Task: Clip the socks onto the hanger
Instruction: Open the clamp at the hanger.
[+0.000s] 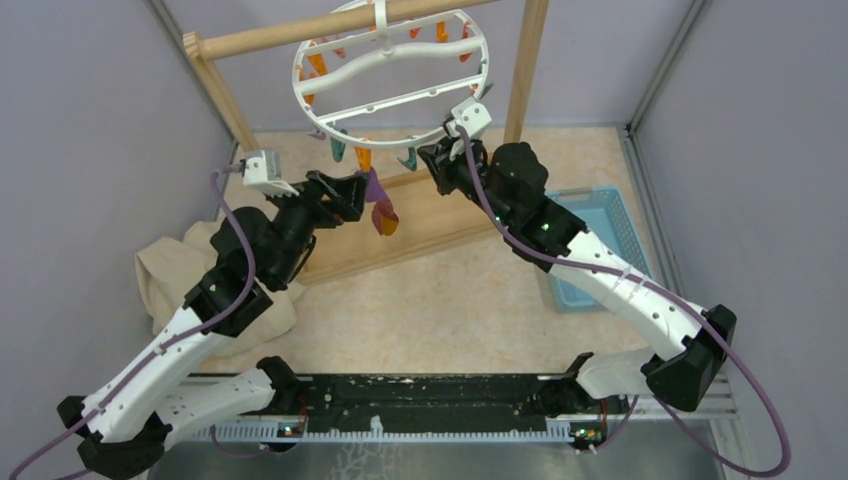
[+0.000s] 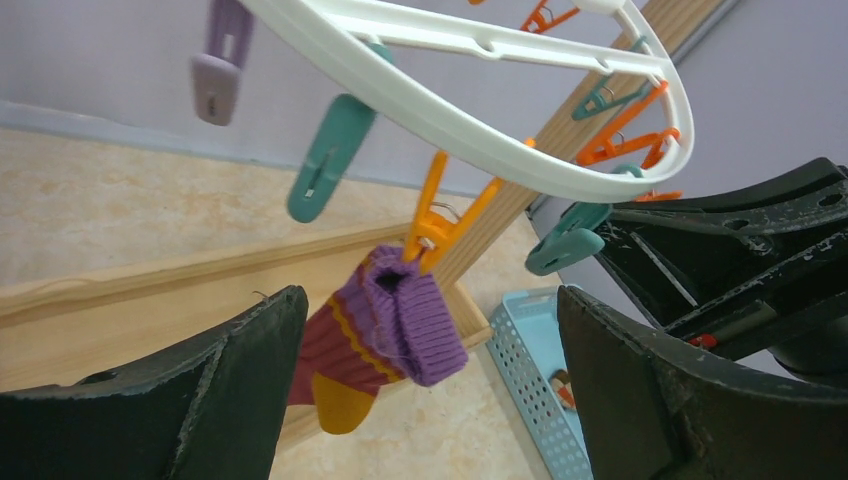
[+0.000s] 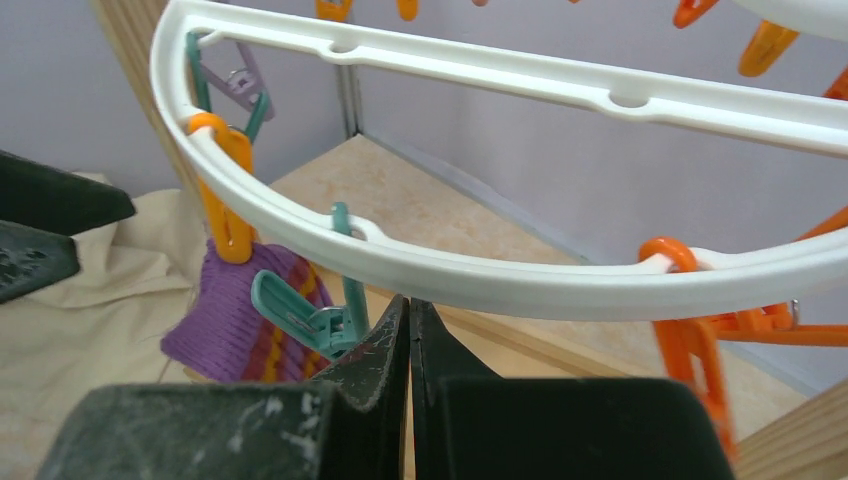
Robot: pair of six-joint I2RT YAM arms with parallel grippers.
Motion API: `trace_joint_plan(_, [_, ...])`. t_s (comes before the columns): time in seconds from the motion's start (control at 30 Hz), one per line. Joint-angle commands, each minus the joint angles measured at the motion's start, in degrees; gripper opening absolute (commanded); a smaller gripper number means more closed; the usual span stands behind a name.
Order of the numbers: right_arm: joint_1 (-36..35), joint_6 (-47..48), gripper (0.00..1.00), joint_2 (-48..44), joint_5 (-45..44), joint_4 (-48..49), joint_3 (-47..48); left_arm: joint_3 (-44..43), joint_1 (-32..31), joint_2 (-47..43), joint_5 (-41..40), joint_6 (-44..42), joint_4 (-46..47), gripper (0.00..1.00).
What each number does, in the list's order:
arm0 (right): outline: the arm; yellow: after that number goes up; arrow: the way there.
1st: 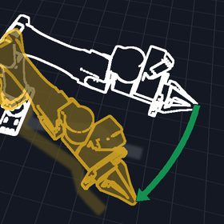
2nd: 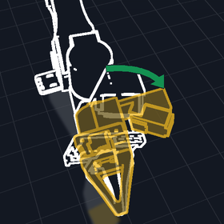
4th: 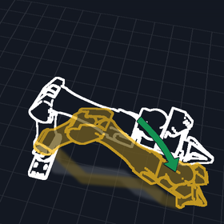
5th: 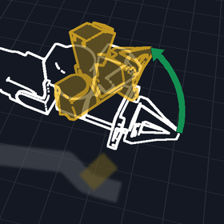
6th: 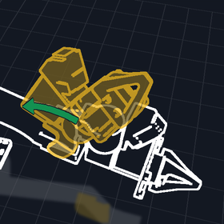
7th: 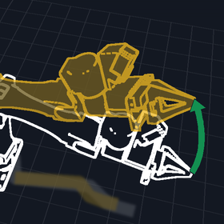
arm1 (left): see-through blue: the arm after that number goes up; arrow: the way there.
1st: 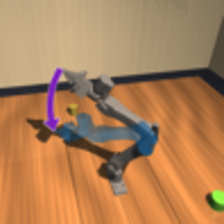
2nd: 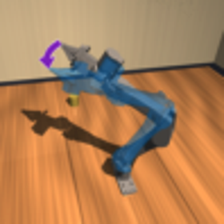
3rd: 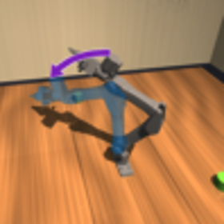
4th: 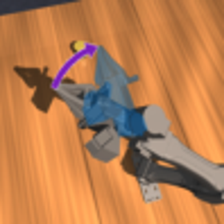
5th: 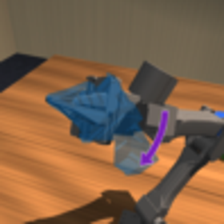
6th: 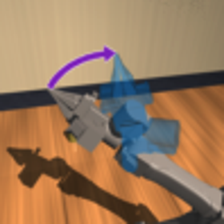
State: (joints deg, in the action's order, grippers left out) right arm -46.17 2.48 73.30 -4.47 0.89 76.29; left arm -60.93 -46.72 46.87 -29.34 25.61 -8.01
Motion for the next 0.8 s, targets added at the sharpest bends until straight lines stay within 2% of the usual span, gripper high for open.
trace_joint_plan(0.0, [-1.81,0.00,0.00,-0.09,1.08,3.93,3.16,-3.57,0.18,2.37,6.79,-1.44,2.50,0.99])
trace_joint_plan(0.13, [-2.34,-0.95,0.00,-0.12,1.83,5.26,2.20,-3.96,0.22,3.45,9.93,-1.44,3.72,0.99])
trace_joint_plan(0.53, [-5.53,-3.59,0.00,4.29,4.23,8.44,4.15,-6.48,0.22,8.10,12.81,-0.35,5.74,0.99])
trace_joint_plan(0.77, [-6.51,-3.77,0.00,2.59,4.68,9.05,1.69,-6.53,0.22,8.19,10.65,-1.27,6.36,0.99])
